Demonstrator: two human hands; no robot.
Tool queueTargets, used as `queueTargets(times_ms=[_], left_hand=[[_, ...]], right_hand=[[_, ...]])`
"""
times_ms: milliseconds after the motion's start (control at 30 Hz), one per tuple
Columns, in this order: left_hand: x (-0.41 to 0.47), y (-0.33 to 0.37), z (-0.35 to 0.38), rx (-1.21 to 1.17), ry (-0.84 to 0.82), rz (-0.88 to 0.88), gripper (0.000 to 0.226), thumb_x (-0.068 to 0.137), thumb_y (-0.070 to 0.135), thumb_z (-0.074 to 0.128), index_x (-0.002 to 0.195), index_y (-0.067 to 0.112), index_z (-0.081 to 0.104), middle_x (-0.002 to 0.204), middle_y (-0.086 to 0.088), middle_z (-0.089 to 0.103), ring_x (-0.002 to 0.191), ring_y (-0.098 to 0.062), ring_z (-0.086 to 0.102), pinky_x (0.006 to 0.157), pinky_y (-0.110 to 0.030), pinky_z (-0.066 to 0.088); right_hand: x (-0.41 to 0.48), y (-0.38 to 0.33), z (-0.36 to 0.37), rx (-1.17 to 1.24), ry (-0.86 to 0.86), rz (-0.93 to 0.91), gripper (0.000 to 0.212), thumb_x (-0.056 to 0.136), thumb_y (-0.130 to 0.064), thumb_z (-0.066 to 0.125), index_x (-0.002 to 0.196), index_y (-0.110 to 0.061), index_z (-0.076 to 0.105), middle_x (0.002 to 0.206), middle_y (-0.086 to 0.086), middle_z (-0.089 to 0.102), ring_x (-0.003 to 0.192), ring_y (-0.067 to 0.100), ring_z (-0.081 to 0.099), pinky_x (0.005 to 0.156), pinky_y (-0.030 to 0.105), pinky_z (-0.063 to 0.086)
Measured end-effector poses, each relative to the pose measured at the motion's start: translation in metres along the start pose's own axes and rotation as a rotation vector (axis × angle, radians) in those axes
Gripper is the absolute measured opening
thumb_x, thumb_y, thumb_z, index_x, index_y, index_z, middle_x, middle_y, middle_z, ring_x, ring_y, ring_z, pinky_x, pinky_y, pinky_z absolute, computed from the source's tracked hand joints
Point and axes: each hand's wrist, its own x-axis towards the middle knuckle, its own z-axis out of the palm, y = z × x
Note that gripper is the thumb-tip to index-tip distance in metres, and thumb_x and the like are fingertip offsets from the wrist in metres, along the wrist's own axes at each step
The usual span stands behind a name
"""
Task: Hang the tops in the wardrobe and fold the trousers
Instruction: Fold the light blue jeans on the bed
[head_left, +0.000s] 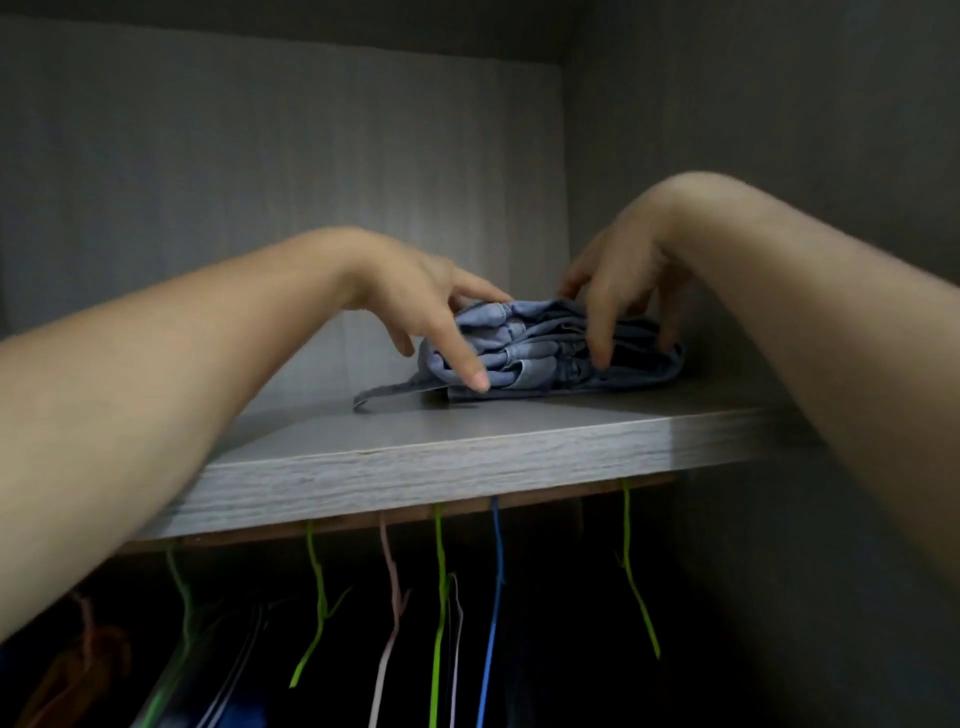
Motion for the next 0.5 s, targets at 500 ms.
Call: queueTargets(times_ms=[500], left_hand=[[0.054,-0.009,0.041,0.522,0.226,-0.049,0.078,0.099,0.044,0.054,0.157,0.036,0.002,0.151,-0.014,0.043,0.128,-0.035,0.047,0.087,-0.030,0.034]], right_hand=[[0.044,0.019,0.031,-0.282,0.132,-0.066,0.046,0.095,-0.005,0.051,0.141,-0.010,0.049,0.140,0.017,0.054,0.123,0.031,0.056,0.102,0.037,0.048]])
